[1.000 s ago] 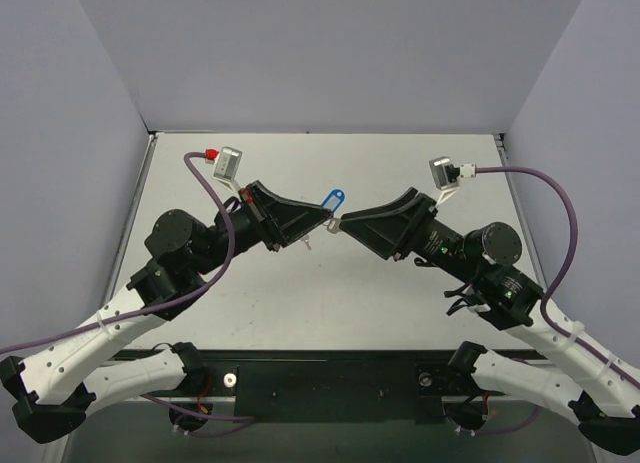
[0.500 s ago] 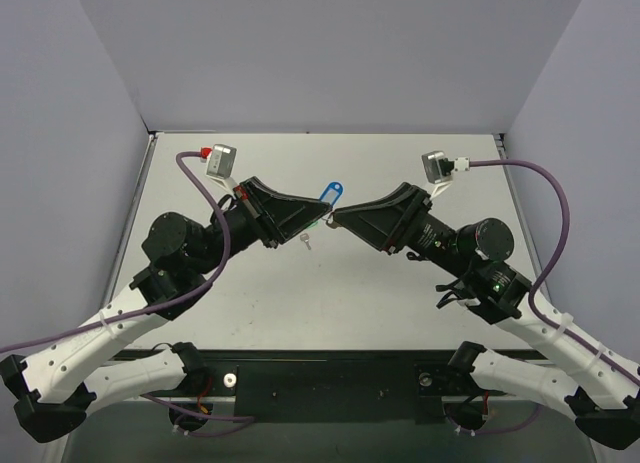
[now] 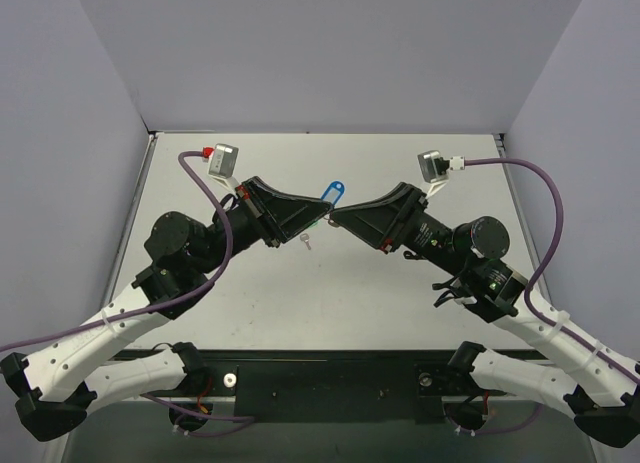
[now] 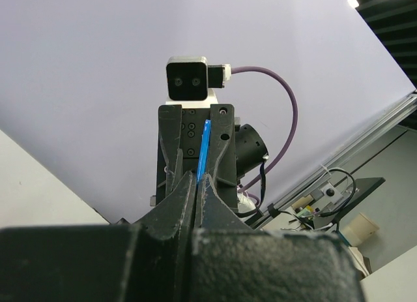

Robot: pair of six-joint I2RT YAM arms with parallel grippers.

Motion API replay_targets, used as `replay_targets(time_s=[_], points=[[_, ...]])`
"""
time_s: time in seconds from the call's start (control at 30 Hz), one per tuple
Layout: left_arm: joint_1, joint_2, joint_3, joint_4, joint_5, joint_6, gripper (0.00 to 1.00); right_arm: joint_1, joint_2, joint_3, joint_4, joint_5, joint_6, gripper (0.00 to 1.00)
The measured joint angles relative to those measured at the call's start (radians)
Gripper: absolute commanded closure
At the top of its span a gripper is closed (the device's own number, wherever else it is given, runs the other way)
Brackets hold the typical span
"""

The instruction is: Remove the keys from the keyring

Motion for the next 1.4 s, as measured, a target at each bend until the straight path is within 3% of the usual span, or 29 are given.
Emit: replay_targets(time_s=[0.63,0.7,0.73,0.77,0.9,1.2,1.4], points=[[-0.004,0.001,-0.011,0.003,-0.037,0.008,1.0,0.002,0.018,0.0,0.02,0.0,0.003,1.0],[-0.007,0.001,-0.012,0.002,-0.043,0.011,0.91,0.003,0.02,0.0,0.02,0.001,0.003,1.0],[-0.007,0.0,-0.013,0.002,-0.046,0.013,0.8,0.003,0.02,0.0,0.02,0.001,0.003,1.0],[-0.008,-0.002,-0.013,-0.002,-0.049,0.016,0.55,0.003,0.021,0.0,0.019,0.001,0.003,1.0],[-0.016,-0.022,-0.013,-0.045,-0.074,0.037,0.25,0.007,0.025,0.002,-0.015,0.002,-0.001,1.0],[-0.027,-0.2,0.001,-0.329,-0.237,0.134,0.2,0.008,0.049,0.008,-0.204,0.005,-0.003,1.0],[-0.027,-0.314,0.023,-0.577,-0.393,0.178,0.22,0.009,0.089,0.12,-0.446,0.013,0.003,1.0]])
